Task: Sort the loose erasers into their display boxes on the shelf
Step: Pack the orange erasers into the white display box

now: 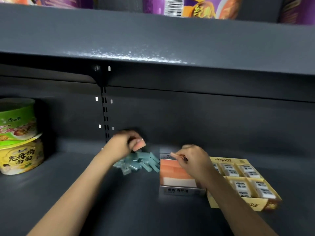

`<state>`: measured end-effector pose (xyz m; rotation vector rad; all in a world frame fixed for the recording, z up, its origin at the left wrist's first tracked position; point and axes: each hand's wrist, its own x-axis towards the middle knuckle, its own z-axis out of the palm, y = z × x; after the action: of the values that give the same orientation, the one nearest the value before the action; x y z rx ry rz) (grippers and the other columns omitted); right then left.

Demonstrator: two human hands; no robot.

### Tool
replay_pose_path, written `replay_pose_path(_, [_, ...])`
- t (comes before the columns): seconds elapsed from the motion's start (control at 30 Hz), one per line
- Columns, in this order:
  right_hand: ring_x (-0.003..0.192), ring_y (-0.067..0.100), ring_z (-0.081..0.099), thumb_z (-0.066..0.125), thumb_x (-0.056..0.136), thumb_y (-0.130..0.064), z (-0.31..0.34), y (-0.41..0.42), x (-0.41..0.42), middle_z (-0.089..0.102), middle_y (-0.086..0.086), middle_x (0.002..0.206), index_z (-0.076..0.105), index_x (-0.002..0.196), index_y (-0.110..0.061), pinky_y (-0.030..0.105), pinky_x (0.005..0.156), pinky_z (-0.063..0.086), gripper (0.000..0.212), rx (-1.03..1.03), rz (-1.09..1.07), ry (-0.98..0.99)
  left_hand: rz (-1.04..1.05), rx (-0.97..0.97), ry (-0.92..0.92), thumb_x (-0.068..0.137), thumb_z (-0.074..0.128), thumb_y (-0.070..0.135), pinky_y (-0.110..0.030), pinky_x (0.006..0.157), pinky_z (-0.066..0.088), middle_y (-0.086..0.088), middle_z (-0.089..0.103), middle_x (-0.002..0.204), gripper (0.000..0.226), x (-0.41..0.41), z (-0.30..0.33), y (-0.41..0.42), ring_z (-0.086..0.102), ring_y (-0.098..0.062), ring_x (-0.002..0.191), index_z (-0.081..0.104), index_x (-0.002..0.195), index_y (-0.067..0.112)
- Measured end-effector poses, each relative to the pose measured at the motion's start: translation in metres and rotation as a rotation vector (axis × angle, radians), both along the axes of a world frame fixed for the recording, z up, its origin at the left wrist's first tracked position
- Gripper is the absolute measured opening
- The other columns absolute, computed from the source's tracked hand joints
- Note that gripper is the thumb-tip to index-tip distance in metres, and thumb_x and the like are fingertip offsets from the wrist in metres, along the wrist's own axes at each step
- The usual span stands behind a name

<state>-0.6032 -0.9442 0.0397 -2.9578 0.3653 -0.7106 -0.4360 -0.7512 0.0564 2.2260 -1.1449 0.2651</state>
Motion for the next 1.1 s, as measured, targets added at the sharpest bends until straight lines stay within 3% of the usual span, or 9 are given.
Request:
replay_pose_path(0.13, [0.082, 0.014, 0.056, 0.052, 0.091, -0.030, -0.002, -0.016, -0.022, 0.057, -0.007, 0.080, 0.072, 0.085, -0.020, 0.025, 0.066, 0.034, 0.023, -0.001, -0.007, 0.010, -0.117, 0.014, 0.049, 0.090, 0.056, 0.019, -0.017, 0.074, 0.037, -0.002, 0.068, 0.102, 0.018, -0.029, -0.005, -0.048, 0.060, -0.017, 0.096, 0.068, 0.103, 0.015])
replay_pose_path(0.27, [0.085, 0.017, 0.057, 0.051, 0.090, -0.027, -0.005, -0.028, -0.039, 0.058, -0.003, 0.079, 0.066, 0.076, -0.020, 0.024, 0.067, 0.032, 0.022, -0.014, -0.029, 0.040, -0.248, 0.041, 0.130, 0.087, 0.058, 0.011, -0.007, 0.066, 0.039, -0.002, 0.072, 0.092, 0.014, -0.051, -0.017, -0.087, 0.061, -0.007, 0.082, 0.071, 0.093, 0.010])
replay_pose_path(0.33, [0.083, 0.016, 0.055, 0.050, 0.091, -0.027, -0.005, -0.032, -0.047, 0.060, -0.002, 0.081, 0.070, 0.081, -0.019, 0.024, 0.066, 0.032, 0.024, -0.006, -0.034, 0.043, -0.281, 0.073, 0.187, 0.087, 0.057, 0.007, -0.013, 0.069, 0.044, -0.002, 0.072, 0.090, 0.015, -0.058, -0.026, -0.101, 0.061, -0.003, 0.077, 0.071, 0.090, 0.010])
replay_pose_path(0.43, [0.077, 0.011, 0.051, 0.051, 0.092, -0.029, -0.007, -0.034, -0.053, 0.058, -0.005, 0.078, 0.071, 0.082, -0.020, 0.023, 0.065, 0.031, 0.025, 0.013, -0.025, 0.023, -0.304, 0.154, 0.243, 0.086, 0.052, 0.005, -0.014, 0.069, 0.045, 0.011, 0.068, 0.078, 0.021, -0.061, -0.039, -0.110, 0.058, 0.011, 0.066, 0.071, 0.085, 0.014])
replay_pose_path(0.53, [0.081, 0.013, 0.055, 0.049, 0.090, -0.023, -0.009, -0.034, -0.054, 0.062, -0.003, 0.084, 0.072, 0.084, -0.018, 0.022, 0.066, 0.032, 0.023, 0.027, -0.013, 0.032, -0.261, 0.199, 0.207, 0.084, 0.053, 0.011, -0.014, 0.075, 0.045, 0.014, 0.070, 0.083, 0.021, -0.060, -0.047, -0.114, 0.061, 0.004, 0.079, 0.072, 0.085, 0.020])
replay_pose_path(0.63, [0.074, 0.012, 0.051, 0.049, 0.089, -0.020, -0.011, -0.033, -0.050, 0.057, -0.004, 0.076, 0.069, 0.076, -0.017, 0.023, 0.066, 0.031, 0.024, 0.025, -0.003, 0.064, -0.223, 0.193, 0.127, 0.081, 0.056, 0.016, -0.018, 0.083, 0.046, 0.013, 0.072, 0.087, 0.019, -0.060, -0.047, -0.116, 0.062, -0.005, 0.087, 0.072, 0.083, 0.027])
replay_pose_path(0.8, [0.074, 0.013, 0.043, 0.048, 0.084, -0.017, -0.017, -0.033, -0.041, 0.043, -0.007, 0.072, 0.046, 0.061, -0.026, 0.027, 0.068, 0.041, 0.025, 0.006, -0.023, 0.150, -0.196, 0.166, 0.103, 0.074, 0.063, 0.013, -0.025, 0.081, 0.049, 0.015, 0.067, 0.081, 0.019, -0.060, -0.048, -0.110, 0.060, -0.007, 0.083, 0.069, 0.071, 0.031])
replay_pose_path(0.93, [0.086, 0.016, 0.053, 0.055, 0.084, -0.018, -0.016, -0.034, -0.036, 0.057, -0.003, 0.084, 0.068, 0.082, -0.018, 0.030, 0.077, 0.047, 0.013, -0.020, -0.032, 0.187, -0.192, 0.158, 0.113, 0.070, 0.067, 0.016, -0.026, 0.078, 0.052, 0.019, 0.067, 0.075, 0.019, -0.055, -0.052, -0.106, 0.061, -0.004, 0.080, 0.069, 0.067, 0.034])
replay_pose_path(1.1, [0.093, 0.014, 0.053, 0.059, 0.085, -0.015, -0.013, -0.033, -0.034, 0.061, -0.003, 0.095, 0.070, 0.091, -0.017, 0.028, 0.085, 0.048, 0.012, -0.017, -0.027, 0.210, -0.238, 0.151, 0.030, 0.066, 0.075, 0.036, -0.030, 0.084, 0.049, 0.023, 0.063, 0.074, 0.014, -0.055, -0.058, -0.097, 0.060, -0.009, 0.084, 0.073, 0.079, 0.033])
